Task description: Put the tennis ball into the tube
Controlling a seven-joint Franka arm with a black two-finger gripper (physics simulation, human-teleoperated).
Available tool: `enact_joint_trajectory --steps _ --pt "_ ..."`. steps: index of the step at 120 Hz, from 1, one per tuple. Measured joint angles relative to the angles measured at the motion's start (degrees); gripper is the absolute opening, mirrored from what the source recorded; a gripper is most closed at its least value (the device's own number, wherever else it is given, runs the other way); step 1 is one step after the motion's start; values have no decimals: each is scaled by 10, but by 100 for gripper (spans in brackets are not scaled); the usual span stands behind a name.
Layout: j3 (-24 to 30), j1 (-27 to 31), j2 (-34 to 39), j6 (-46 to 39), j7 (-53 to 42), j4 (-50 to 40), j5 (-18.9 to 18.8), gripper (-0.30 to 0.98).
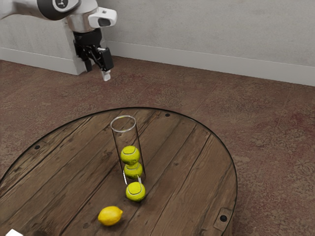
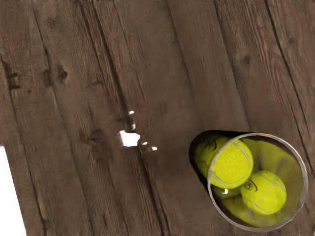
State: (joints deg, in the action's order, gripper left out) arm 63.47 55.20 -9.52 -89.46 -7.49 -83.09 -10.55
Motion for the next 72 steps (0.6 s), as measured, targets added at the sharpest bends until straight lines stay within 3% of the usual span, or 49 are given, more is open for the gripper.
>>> enact_joint_trajectory --steps 11,20,50,72 --pt "20 4 9 17 -15 -6 -3 69" --pt "36 2 40 32 -27 -60 13 69" --pt "-28 -2 271 37 -53 -261 237 69" --pt "-35 -69 367 -46 -61 -418 320 69"
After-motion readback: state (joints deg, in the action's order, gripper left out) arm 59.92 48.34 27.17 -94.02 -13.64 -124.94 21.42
